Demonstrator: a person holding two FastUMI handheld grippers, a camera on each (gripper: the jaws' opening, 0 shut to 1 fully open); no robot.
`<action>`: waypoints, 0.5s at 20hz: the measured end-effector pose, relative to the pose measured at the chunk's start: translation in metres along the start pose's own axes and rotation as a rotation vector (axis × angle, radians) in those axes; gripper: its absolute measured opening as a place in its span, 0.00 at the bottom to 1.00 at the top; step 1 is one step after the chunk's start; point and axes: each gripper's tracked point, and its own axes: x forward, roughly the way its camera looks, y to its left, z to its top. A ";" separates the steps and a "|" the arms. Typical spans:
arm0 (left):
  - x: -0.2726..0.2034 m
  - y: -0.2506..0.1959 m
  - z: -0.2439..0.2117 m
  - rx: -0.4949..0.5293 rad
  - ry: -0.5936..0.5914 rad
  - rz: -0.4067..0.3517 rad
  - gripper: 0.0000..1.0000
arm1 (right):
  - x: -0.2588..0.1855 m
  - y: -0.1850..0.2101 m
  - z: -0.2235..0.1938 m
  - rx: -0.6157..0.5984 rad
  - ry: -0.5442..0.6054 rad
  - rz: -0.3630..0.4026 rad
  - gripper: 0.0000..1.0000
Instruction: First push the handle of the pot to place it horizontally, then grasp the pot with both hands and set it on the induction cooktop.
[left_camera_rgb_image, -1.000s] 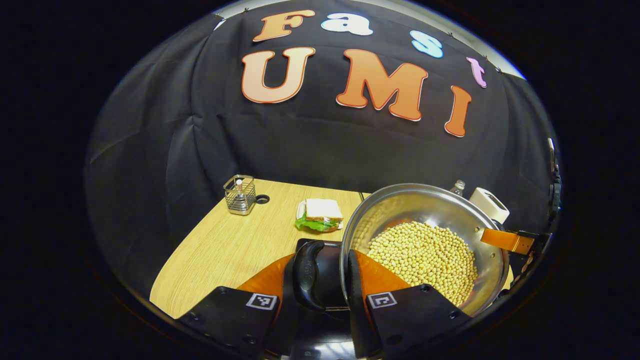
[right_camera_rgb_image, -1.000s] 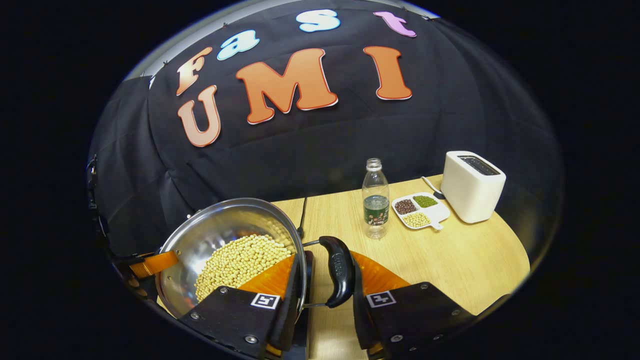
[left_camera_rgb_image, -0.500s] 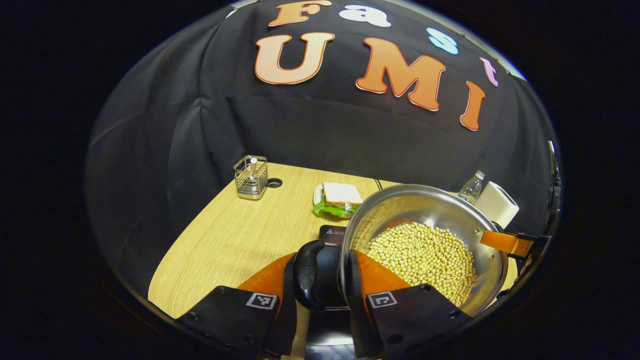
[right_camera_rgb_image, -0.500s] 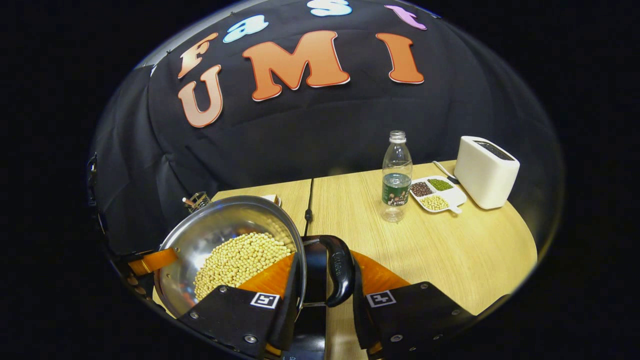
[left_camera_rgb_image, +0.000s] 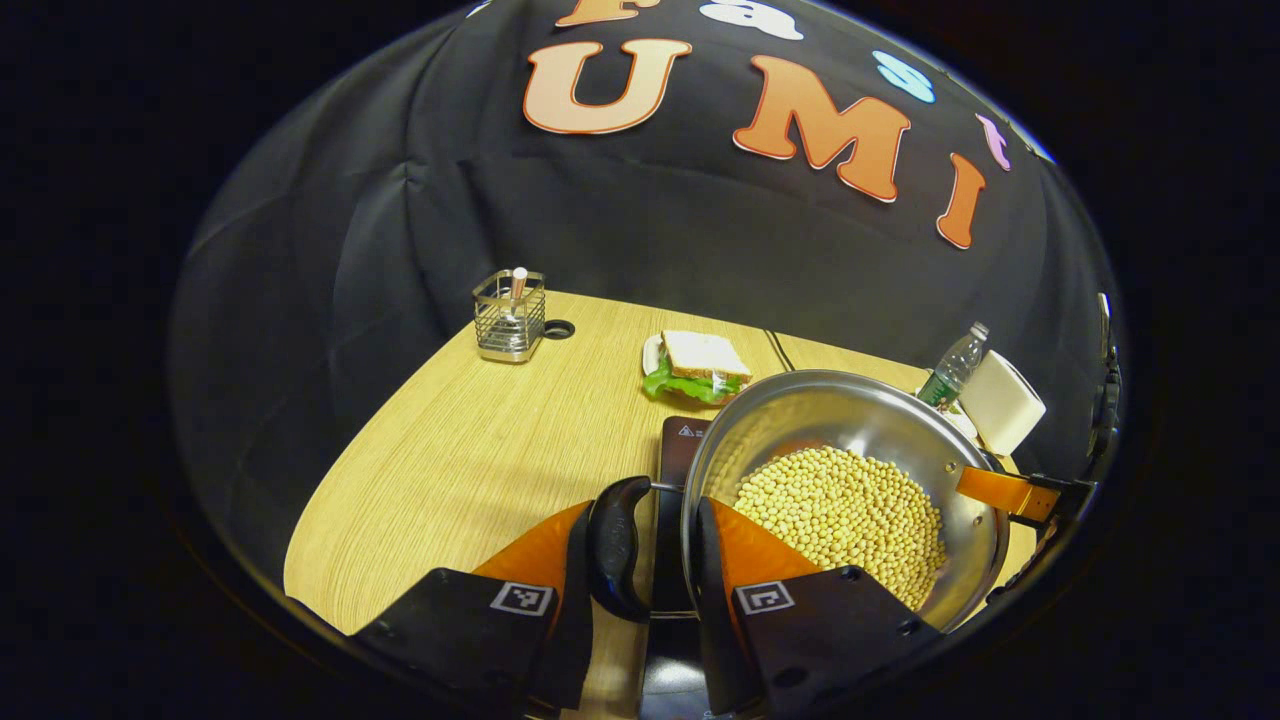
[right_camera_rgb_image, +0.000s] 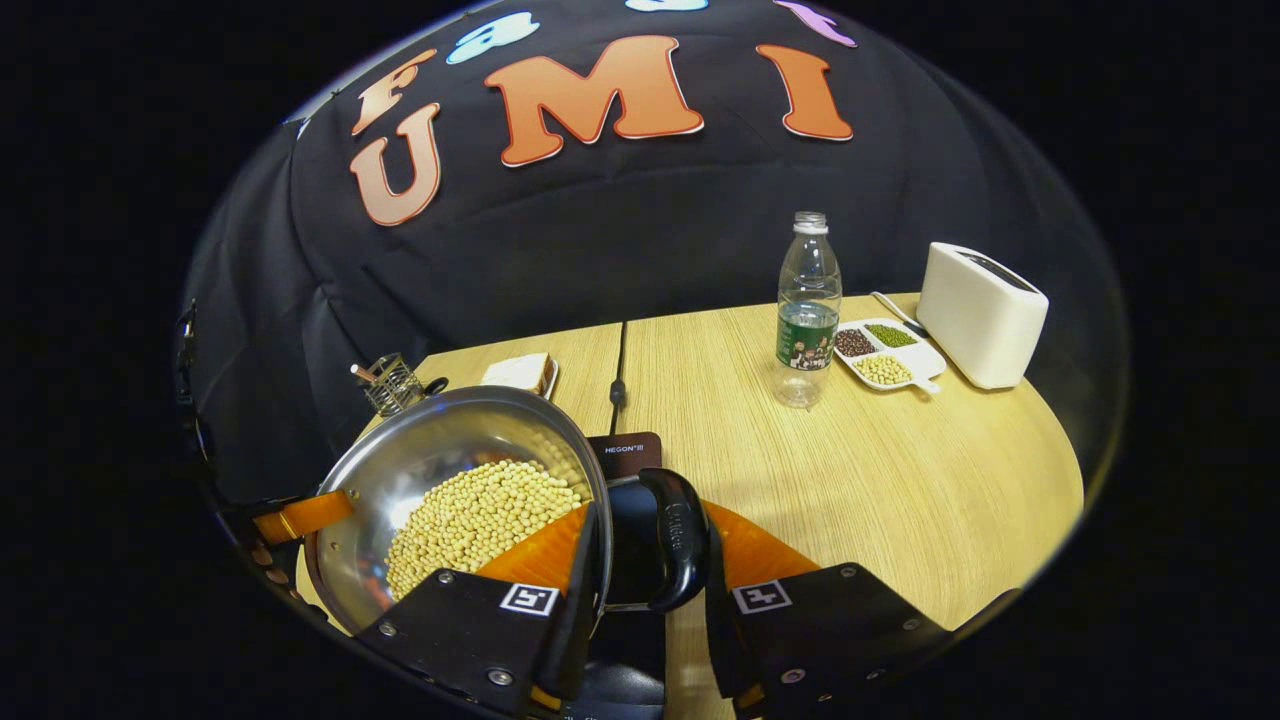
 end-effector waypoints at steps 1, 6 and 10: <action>0.003 0.001 -0.001 -0.001 0.005 -0.002 0.55 | 0.001 -0.001 -0.002 0.000 0.003 -0.003 0.49; 0.004 0.001 -0.004 0.031 -0.003 -0.001 0.55 | 0.001 -0.001 -0.005 0.010 0.009 -0.005 0.51; 0.004 -0.001 -0.003 0.069 -0.001 0.019 0.58 | 0.003 -0.002 -0.009 0.024 0.022 0.002 0.58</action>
